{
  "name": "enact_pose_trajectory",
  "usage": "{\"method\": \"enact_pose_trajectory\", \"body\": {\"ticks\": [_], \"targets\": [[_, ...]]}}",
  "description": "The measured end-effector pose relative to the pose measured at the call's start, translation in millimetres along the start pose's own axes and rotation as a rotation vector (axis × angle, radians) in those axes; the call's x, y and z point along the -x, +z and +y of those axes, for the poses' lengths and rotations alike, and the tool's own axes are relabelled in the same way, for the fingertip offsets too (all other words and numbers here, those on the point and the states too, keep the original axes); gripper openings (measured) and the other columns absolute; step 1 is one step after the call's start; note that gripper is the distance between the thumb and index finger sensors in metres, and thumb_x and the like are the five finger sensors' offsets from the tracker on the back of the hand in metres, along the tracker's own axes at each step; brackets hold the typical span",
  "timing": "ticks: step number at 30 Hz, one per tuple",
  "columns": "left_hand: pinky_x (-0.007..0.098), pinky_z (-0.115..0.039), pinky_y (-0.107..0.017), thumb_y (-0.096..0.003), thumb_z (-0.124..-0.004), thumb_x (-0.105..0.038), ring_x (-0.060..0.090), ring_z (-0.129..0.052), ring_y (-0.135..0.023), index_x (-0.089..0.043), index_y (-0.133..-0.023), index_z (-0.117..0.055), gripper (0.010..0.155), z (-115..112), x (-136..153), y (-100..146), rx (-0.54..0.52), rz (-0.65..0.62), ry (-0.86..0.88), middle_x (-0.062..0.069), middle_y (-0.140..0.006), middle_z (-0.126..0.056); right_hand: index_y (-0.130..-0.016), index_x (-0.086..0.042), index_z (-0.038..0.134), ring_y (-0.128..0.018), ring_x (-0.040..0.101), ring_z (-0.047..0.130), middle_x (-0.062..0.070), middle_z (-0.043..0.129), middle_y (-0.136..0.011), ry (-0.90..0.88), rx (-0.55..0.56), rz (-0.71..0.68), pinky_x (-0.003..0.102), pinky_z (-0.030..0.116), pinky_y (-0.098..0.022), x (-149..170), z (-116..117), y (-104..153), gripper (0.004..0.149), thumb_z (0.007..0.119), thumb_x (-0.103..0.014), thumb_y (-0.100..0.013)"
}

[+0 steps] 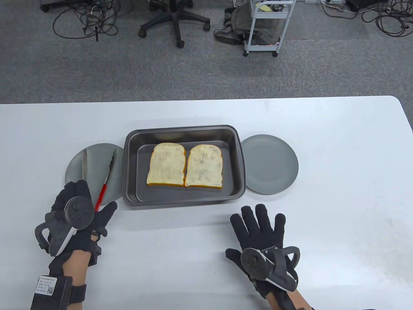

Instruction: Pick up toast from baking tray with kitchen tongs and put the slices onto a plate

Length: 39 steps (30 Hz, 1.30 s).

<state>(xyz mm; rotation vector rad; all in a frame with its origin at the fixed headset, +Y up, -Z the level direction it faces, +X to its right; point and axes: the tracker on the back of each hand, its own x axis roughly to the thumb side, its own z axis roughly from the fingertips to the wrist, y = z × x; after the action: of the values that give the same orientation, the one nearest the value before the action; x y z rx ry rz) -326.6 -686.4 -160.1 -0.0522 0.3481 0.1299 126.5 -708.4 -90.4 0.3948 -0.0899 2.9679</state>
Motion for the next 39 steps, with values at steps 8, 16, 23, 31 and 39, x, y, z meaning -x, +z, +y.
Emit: {"method": "enact_pose_trajectory", "body": {"ticks": [8,16,23,31,39], "targets": [[0.057,-0.066,-0.072,-0.034,-0.081,-0.08,0.044,-0.072,-0.091,-0.008,-0.107,-0.047,0.108,-25.4,-3.2,-41.3,0.142,0.225,-0.058,0.022,-0.108,-0.059,-0.108,-0.029,0.054,-0.112,0.043,0.037,0.007,0.047,-0.12,-0.023,0.004,0.006,0.079,0.026,-0.072,2.8,-2.4,-0.7,0.09,0.086,-0.065,-0.031],[0.054,-0.067,-0.066,-0.0373,-0.085,-0.073,0.04,-0.075,-0.079,-0.008,-0.104,-0.056,0.098,-38.4,-6.9,-63.3,0.238,0.348,-0.083,0.021,-0.099,-0.067,-0.108,-0.029,0.054,-0.112,0.043,0.036,0.007,0.046,-0.12,-0.048,-0.002,0.005,0.079,0.026,-0.072,4.0,-4.2,-0.8,0.09,0.086,-0.065,-0.032],[0.052,-0.074,-0.062,-0.039,-0.09,-0.069,0.038,-0.084,-0.073,-0.01,-0.1,-0.068,0.088,-37.1,-13.9,-64.7,0.166,0.333,-0.138,0.019,-0.093,-0.078,-0.108,-0.029,0.054,-0.112,0.043,0.036,0.008,0.046,-0.12,-0.071,0.004,0.0,0.079,0.026,-0.072,5.3,-6.3,-1.1,0.09,0.086,-0.065,-0.032],[0.05,-0.078,-0.059,-0.0345,-0.096,-0.068,0.037,-0.087,-0.071,-0.009,-0.1,-0.068,0.092,-37.5,-21.5,-65.4,0.185,0.327,-0.204,0.019,-0.092,-0.08,-0.108,-0.029,0.055,-0.112,0.044,0.036,0.008,0.046,-0.121,-0.083,0.015,0.007,0.079,0.026,-0.072,6.4,-7.1,0.6,0.09,0.086,-0.065,-0.032],[0.05,-0.08,-0.061,-0.0364,-0.095,-0.066,0.036,-0.09,-0.074,-0.012,-0.098,-0.07,0.085,-19.4,-22.3,-53.5,-0.018,0.251,-0.191,0.014,-0.093,-0.082,-0.108,-0.029,0.055,-0.112,0.044,0.037,0.008,0.046,-0.12,-0.112,0.036,0.02,0.079,0.027,-0.072,11.2,-10.6,2.3,0.09,0.086,-0.065,-0.032]]}}
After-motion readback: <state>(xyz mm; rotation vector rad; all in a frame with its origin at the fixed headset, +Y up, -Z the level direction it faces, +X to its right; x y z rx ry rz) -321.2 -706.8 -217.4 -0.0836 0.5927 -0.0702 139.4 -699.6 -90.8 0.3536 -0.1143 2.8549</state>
